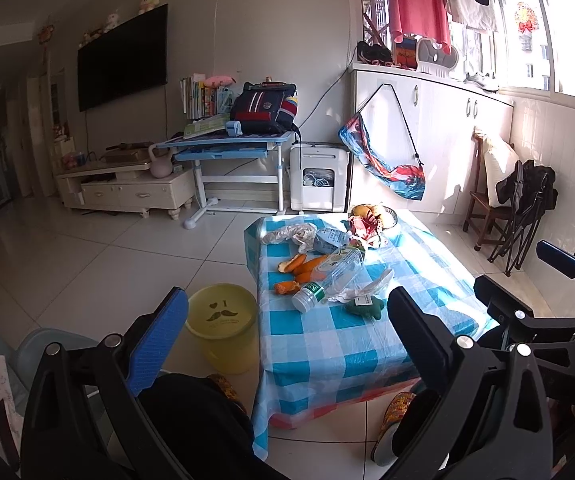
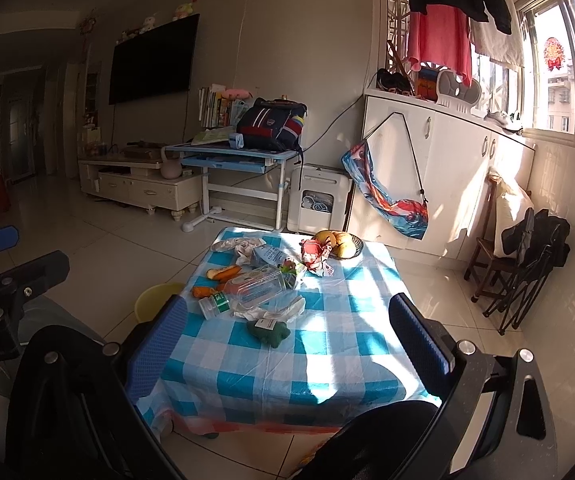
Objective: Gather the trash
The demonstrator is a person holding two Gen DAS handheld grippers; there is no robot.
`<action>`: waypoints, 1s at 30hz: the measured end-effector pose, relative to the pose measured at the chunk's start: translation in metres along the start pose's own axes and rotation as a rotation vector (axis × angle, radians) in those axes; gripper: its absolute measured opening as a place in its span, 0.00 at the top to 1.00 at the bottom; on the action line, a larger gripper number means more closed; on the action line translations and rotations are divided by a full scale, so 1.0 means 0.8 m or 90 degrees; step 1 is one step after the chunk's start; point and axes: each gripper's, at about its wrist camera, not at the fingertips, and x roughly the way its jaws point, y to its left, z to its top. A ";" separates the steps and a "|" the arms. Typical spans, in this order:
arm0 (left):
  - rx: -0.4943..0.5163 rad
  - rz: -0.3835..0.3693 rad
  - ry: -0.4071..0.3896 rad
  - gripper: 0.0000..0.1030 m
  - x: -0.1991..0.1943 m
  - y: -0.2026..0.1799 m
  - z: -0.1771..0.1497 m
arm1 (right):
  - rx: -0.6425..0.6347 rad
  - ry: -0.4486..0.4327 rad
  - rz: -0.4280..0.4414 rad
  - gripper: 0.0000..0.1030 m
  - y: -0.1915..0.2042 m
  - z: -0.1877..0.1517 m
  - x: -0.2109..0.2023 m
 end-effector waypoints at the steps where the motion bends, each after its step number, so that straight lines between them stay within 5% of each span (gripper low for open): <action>1: 0.000 0.001 0.000 0.06 0.000 0.000 0.000 | 0.000 -0.001 -0.001 0.06 0.001 0.000 -0.001; 30: 0.005 0.002 0.000 0.06 -0.001 0.004 0.000 | 0.000 -0.016 -0.003 0.06 -0.002 0.006 -0.013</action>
